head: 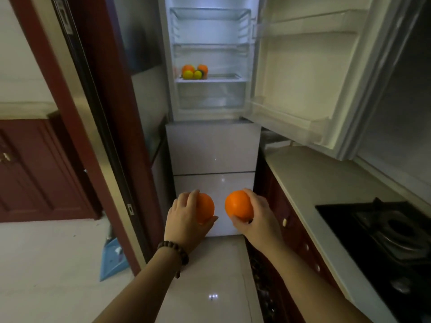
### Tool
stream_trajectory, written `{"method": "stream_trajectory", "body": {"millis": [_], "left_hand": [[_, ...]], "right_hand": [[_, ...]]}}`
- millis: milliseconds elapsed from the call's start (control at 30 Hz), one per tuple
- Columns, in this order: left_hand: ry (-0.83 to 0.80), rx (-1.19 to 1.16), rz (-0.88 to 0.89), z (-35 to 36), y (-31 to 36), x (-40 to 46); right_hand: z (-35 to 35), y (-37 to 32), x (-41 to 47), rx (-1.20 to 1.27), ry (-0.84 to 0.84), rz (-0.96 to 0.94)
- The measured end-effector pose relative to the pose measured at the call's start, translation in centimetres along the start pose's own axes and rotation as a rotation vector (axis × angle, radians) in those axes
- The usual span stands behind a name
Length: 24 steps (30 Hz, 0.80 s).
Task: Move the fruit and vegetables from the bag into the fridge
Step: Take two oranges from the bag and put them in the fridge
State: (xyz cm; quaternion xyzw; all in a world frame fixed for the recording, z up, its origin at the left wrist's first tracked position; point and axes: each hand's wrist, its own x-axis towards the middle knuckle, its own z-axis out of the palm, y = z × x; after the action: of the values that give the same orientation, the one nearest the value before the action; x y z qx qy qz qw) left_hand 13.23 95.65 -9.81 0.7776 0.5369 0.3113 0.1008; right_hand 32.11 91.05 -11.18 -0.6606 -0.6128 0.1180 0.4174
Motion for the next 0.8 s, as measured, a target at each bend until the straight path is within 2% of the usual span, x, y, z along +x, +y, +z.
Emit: {"method": "stream_trajectory", "body": {"millis": [367, 800], "left_hand": [[0.084, 0.03, 0.014, 4.0, -0.7, 21.9], [0.228, -0.007, 0.064, 5.4, -2.9, 39.2]], "right_hand": [[1.2, 3.7, 22.3, 0.008, 0.041, -0.069], [3.0, 4.2, 39.6, 0.004, 0.084, -0.136]]}}
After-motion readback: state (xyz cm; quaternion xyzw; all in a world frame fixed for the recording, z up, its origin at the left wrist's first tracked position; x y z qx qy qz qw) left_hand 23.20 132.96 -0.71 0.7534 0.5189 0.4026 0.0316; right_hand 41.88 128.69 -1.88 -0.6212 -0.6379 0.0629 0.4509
